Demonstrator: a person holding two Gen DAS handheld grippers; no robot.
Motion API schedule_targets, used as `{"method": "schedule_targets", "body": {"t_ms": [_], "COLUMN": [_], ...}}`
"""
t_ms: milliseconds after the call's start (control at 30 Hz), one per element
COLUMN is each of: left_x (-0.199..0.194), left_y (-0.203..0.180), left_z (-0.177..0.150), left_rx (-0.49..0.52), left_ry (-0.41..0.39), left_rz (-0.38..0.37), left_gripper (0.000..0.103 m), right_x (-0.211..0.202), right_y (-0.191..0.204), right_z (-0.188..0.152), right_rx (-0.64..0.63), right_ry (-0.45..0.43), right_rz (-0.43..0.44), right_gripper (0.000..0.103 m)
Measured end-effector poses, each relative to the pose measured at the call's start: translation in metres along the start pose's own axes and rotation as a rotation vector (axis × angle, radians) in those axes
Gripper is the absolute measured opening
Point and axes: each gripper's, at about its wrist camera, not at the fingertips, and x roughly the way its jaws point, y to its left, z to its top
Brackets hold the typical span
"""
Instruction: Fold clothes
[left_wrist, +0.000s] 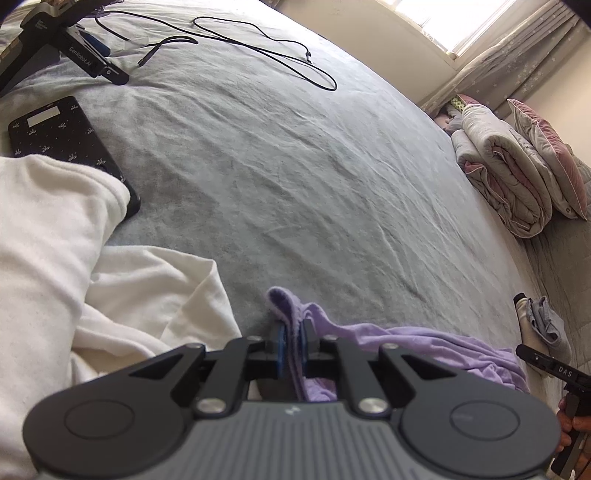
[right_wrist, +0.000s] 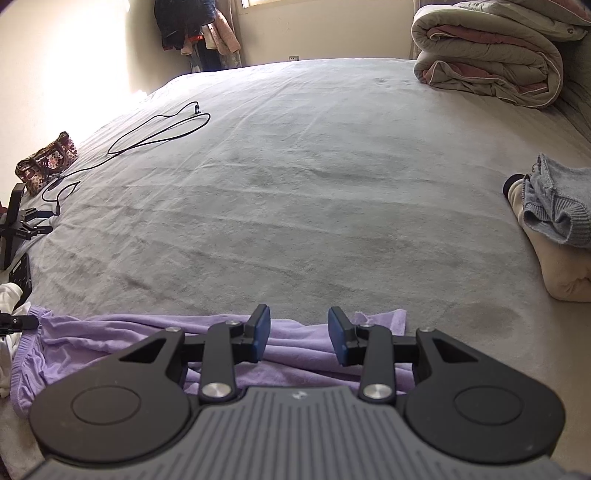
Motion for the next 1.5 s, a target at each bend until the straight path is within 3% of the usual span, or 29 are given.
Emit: {"method": "schedule_targets", "body": {"t_ms": [467,533,600,800,1033,1267,1433,1500], "left_x": [0.004,0.005,0.006,0.006,0.014,0.044,0.074,0.081], "left_y": [0.009,0.009,0.008,-0.004,-0.023,-0.05,-0.059,-0.057], "left_z": [0.004,0.004,0.004,0.016,0.056,0.107,0.126,0.126], "left_rx": [-0.065,-0.057,-0.05,0.02,0.099,0.195,0.226,0.219], "left_ry": [0.005,0.004,0.003,-0.045,-0.117,-0.164,-0.134,-0.112], "left_rz": [-0.022,-0.014,-0.007,0.036,0.055,0.089,0.114,0.12], "left_gripper": [0.007,0.007,0.007,0.005,0.005,0.005,0.005,0.005], "right_x": [0.04,0.048,0.052,0.043,0.04,0.063,0.082,0.086], "right_y": [0.028,0.032,0.038,0.048,0.047,0.034,0.019,0.014], "right_z": [0.002,0.001,-0.002,0.0,0.031,0.061,0.068,0.066], "right_rx": [-0.113,-0.137,-0.174,-0.249,-0.235,-0.186,-0.111,-0.077], "right_ry": [0.103,0.121,0.132,0.057,-0.088,-0.163,-0.085,-0.042], "right_rz": [0.09,0.082,0.077,0.022,-0.078,-0.191,-0.116,-0.066], "right_gripper": [0.038,0.028,0.003,0.002,0.002,0.0,0.0,0.009]}}
